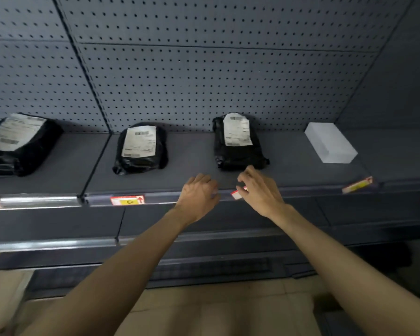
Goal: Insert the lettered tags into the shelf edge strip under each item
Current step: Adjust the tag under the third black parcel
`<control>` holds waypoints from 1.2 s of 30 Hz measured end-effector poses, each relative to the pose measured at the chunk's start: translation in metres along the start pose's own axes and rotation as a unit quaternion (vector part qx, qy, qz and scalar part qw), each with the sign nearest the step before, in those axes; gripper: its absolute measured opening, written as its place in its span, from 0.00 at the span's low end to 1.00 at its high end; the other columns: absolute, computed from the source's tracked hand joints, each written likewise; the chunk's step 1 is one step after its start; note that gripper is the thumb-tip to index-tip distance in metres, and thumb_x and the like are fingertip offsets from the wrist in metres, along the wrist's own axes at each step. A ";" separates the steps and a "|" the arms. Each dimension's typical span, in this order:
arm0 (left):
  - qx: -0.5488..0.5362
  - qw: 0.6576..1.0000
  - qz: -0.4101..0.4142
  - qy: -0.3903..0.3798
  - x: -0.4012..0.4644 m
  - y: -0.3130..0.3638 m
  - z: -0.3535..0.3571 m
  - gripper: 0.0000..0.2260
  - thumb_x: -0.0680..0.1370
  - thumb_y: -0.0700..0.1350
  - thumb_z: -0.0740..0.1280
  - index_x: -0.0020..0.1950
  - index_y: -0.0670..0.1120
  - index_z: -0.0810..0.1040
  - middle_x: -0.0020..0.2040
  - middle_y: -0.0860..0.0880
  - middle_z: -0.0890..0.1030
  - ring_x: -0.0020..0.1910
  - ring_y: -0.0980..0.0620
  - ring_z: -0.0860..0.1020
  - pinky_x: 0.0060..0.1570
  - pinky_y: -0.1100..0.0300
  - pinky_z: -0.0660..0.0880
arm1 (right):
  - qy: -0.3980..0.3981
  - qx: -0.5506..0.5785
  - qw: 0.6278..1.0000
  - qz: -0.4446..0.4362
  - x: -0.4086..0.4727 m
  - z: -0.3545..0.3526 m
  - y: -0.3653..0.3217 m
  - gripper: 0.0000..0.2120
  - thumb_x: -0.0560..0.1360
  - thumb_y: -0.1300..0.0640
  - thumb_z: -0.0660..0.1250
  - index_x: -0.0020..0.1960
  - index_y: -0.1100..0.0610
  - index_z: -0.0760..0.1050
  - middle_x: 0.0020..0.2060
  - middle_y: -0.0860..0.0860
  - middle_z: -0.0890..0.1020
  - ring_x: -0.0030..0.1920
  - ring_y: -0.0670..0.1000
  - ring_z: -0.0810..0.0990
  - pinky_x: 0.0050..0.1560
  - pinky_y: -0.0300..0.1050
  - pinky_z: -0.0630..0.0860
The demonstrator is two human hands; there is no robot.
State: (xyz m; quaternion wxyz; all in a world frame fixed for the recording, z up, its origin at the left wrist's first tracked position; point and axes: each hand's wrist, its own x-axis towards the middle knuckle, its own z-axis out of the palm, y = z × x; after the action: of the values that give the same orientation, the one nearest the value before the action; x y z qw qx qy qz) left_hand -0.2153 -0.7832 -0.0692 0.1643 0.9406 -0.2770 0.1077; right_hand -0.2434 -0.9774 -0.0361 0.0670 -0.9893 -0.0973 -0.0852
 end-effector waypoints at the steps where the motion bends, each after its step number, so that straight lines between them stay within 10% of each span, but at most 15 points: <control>1: 0.005 1.000 -0.001 -0.008 0.002 0.011 0.006 0.06 0.75 0.47 0.66 0.46 0.45 0.78 0.47 0.45 0.80 0.52 0.44 0.76 0.51 0.51 0.73 | 0.000 -0.005 1.000 -0.014 -0.002 0.000 0.011 0.10 0.78 0.54 0.64 0.56 0.59 0.75 0.54 0.53 0.75 0.46 0.53 0.78 0.39 0.48 0.78; 19: 0.053 0.996 -0.053 0.045 0.026 0.067 0.033 0.07 0.78 0.41 0.64 0.44 0.42 0.80 0.44 0.44 0.79 0.46 0.43 0.75 0.44 0.50 0.72 | 0.004 0.035 0.999 -0.042 -0.015 0.021 0.069 0.03 0.77 0.64 0.65 0.44 0.62 0.76 0.45 0.55 0.74 0.39 0.54 0.75 0.36 0.53 0.78; 36: -0.009 1.000 -0.016 0.000 0.058 0.111 0.029 0.08 0.74 0.50 0.65 0.42 0.46 0.76 0.42 0.48 0.79 0.45 0.46 0.76 0.48 0.53 0.73 | 0.067 0.005 0.998 -0.021 -0.041 -0.004 0.140 0.14 0.76 0.47 0.65 0.49 0.59 0.77 0.44 0.53 0.79 0.44 0.52 0.78 0.38 0.43 0.73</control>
State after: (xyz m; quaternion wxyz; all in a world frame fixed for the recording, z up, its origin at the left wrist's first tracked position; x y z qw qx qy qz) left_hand -0.2262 -0.9101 -0.0513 0.1740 0.9434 -0.2630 0.1026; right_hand -0.2556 -1.1212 -0.0555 0.0765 -0.9789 -0.1133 -0.1518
